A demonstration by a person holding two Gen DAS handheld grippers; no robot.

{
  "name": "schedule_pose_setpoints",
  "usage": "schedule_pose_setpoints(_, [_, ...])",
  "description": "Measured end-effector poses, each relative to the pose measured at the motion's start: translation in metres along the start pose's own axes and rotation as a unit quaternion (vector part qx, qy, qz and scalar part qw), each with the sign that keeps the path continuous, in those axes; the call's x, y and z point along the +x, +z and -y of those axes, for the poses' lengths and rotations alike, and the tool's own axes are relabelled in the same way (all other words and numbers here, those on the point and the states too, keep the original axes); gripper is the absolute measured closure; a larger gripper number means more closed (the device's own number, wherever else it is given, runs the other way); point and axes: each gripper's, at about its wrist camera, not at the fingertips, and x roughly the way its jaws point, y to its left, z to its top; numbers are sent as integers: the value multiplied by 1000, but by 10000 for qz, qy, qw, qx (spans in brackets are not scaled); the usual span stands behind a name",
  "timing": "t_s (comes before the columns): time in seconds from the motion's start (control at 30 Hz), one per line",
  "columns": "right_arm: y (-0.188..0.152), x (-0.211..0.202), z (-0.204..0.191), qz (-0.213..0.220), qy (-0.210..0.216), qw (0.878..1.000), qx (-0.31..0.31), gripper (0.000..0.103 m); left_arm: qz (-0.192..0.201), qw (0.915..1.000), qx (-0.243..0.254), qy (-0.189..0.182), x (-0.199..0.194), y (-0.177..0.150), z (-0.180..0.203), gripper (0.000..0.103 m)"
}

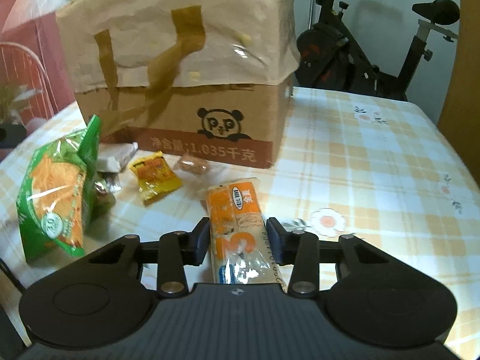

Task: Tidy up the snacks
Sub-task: 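Close the left tool on the green chip bag while the right tool grasps the orange packet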

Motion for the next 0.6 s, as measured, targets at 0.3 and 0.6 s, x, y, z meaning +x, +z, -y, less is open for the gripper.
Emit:
schedule_pose_setpoints(0.3, [-11,2,-11,247,119,9996,-112,61,-52,9990,418,-134,10,2,21,25])
schedule_pose_setpoints(0.6, [-11,1,-5,322,291,9990,131,61,-654,9924,884,-561,46,11,46,25])
